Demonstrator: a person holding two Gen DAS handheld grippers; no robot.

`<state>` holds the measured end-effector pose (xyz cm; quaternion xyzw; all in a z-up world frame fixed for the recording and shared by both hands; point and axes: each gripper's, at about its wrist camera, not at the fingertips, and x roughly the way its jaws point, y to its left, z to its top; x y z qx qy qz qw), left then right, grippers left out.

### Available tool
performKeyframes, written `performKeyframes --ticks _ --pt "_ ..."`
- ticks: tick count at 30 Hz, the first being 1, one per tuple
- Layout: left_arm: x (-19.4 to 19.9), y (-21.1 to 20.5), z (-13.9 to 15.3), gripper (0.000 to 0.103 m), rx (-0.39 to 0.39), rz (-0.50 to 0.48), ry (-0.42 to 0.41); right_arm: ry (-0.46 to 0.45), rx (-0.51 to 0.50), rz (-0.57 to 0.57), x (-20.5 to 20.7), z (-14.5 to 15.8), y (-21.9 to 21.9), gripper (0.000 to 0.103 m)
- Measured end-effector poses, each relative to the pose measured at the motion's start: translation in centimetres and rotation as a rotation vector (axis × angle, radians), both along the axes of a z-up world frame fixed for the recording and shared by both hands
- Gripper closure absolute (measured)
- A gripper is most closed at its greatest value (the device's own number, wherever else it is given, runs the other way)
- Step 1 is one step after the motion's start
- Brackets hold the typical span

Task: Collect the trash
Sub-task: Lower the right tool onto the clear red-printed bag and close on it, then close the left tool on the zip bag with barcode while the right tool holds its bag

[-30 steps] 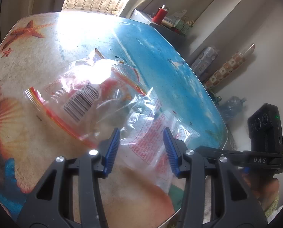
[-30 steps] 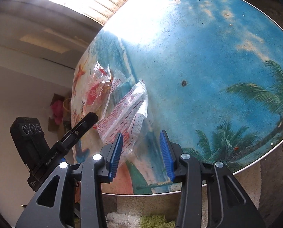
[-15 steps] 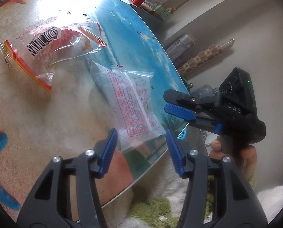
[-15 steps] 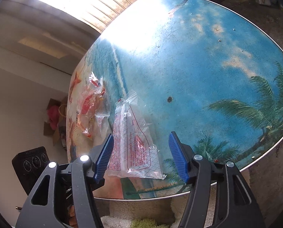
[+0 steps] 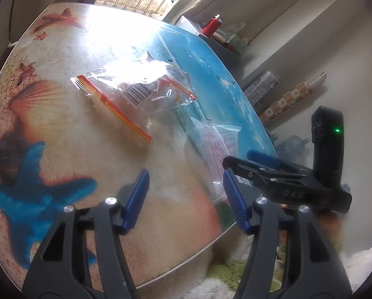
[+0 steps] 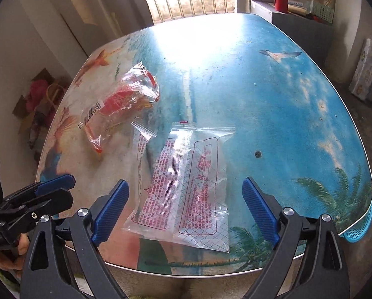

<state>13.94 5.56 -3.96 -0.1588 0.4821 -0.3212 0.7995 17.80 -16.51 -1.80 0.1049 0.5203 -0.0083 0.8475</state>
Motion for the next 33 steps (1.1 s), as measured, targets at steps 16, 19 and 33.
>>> performKeyframes --ticks 16,19,33 --pt "1.8 2.5 1.4 0.039 0.071 0.096 -0.075 0.02 -0.101 -0.002 0.3 -1.7 0.2 0.023" --pt "2.3 2.3 2.1 0.035 0.099 0.093 -0.111 0.012 -0.09 -0.016 -0.2 -1.5 -0.7 0.035" --pt "8.5 -3.2 4.0 0.017 0.303 -0.078 -0.251 -0.011 -0.019 -0.04 -1.4 -1.1 -3.4 0.068"
